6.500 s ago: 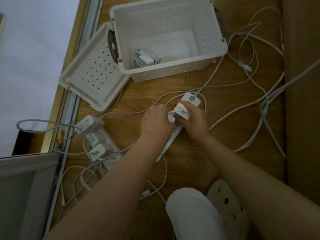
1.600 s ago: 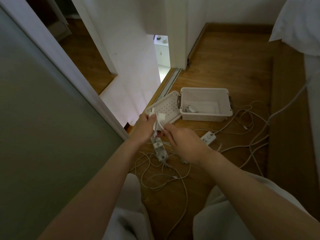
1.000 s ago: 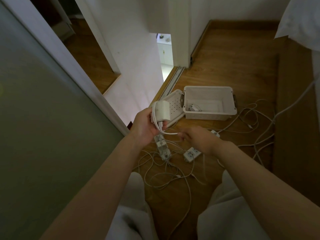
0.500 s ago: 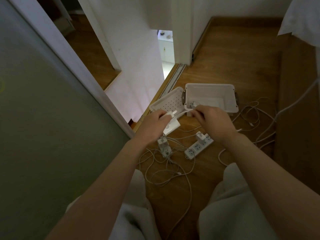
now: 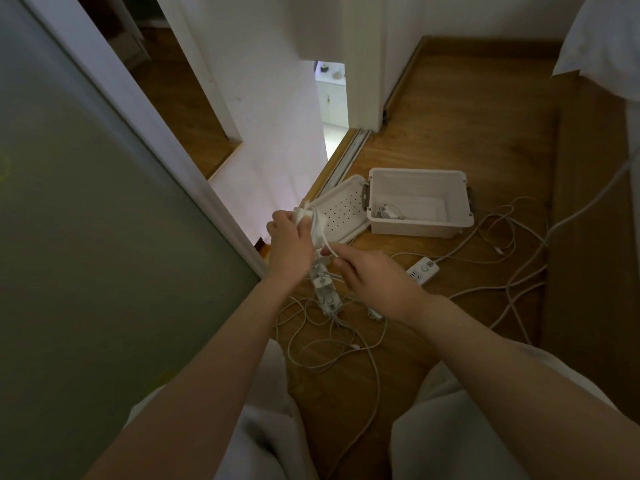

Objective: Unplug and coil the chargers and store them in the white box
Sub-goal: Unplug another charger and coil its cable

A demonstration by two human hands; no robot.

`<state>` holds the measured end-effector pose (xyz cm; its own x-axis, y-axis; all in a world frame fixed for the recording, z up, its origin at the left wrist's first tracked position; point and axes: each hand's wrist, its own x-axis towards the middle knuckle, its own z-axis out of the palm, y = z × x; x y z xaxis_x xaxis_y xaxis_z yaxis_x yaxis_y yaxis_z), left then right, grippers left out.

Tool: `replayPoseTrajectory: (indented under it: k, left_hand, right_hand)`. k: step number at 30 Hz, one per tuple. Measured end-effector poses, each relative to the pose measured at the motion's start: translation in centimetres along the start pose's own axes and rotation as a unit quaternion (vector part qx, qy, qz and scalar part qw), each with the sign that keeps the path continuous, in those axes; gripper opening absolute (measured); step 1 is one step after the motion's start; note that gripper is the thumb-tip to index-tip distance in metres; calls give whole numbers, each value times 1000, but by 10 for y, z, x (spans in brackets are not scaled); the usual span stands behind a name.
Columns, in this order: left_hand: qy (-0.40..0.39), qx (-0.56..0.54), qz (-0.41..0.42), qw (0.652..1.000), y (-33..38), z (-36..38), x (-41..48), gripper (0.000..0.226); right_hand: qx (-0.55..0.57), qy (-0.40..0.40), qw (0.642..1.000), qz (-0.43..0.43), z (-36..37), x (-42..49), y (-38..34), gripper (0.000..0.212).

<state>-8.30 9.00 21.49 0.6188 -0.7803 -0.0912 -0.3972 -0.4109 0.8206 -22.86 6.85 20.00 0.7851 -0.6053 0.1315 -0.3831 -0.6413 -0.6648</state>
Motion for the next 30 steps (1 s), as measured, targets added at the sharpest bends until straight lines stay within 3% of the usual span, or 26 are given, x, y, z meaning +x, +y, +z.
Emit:
replayPoseTrajectory:
  k: [5, 8, 13, 15, 19, 23, 27, 30]
  left_hand:
    - [3, -156, -120, 981, 4, -2, 5, 27]
    - [-19, -270, -166, 948, 12, -4, 1, 38]
    - [-95, -435, -189, 875, 28, -8, -15, 22]
    - [-120, -443, -195, 867, 30, -9, -17, 21]
    - [-153, -387, -201, 887, 35, -9, -16, 21]
    - [-169, -265, -161, 935, 32, -9, -14, 22]
    - [-226, -7, -16, 974, 22, -11, -10, 11]
    - [-265, 166, 90, 945, 14, -10, -6, 9]
  right_hand:
    - [9, -56, 998, -8, 6, 1, -1, 31]
    - [-3, -99, 995, -6, 7, 0, 0, 31]
    - [4, -139, 990, 33, 6, 3, 14, 32]
    - [-20, -138, 989, 56, 0, 5, 20, 37]
    - [-124, -104, 982, 98, -9, 6, 28, 31]
    - [-189, -46, 971, 136, -8, 8, 32, 24]
    - [-221, 0, 963, 156, -17, 9, 32, 27]
    - [-228, 6, 960, 164, -22, 7, 30, 32]
